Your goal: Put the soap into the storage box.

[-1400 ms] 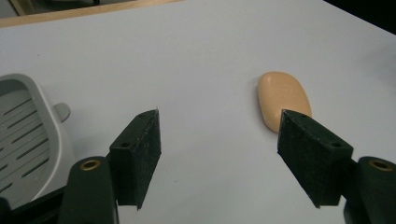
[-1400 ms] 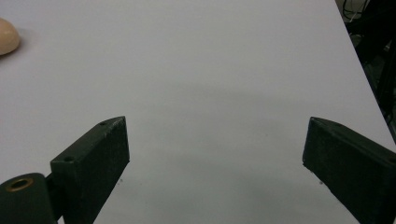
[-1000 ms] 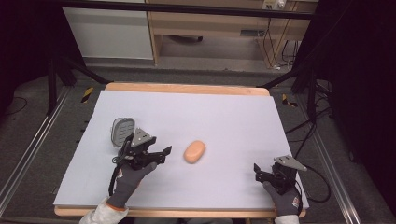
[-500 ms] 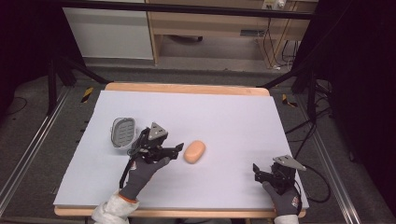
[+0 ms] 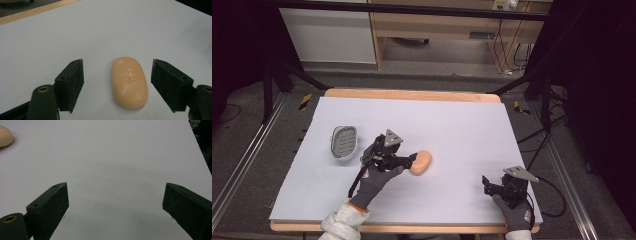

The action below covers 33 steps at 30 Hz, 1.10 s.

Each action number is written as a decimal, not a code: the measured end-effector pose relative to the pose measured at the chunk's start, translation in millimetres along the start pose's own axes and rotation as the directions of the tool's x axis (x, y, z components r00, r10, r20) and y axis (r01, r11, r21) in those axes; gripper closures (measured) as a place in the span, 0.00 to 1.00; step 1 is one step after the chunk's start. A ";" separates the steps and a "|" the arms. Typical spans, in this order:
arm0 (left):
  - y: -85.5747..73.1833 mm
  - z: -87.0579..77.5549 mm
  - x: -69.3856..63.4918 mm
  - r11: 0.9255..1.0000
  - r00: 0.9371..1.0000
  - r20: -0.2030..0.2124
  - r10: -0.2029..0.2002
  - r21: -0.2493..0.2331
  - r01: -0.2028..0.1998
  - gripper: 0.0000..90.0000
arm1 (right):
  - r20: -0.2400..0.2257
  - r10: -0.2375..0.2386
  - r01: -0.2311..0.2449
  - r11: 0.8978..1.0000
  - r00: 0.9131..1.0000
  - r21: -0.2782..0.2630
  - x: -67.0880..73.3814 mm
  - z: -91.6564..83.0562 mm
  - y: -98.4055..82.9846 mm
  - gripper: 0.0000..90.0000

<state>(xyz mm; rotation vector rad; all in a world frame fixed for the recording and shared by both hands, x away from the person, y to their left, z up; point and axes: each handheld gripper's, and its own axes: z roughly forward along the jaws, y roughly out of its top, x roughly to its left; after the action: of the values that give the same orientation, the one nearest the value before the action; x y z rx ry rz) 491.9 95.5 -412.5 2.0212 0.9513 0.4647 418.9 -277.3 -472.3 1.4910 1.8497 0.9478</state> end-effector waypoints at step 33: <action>-6.0 54.1 -19.5 0.986 0.999 0.015 0.033 0.164 -0.035 0.28 | -0.022 -0.001 0.001 1.000 1.000 0.019 1.2 2.5 0.0 0.08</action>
<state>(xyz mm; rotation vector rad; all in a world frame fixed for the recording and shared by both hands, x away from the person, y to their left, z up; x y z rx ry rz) 509.8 54.1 -448.7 2.1884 0.9765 0.4029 420.6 -275.7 -473.8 1.4965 1.8802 0.9520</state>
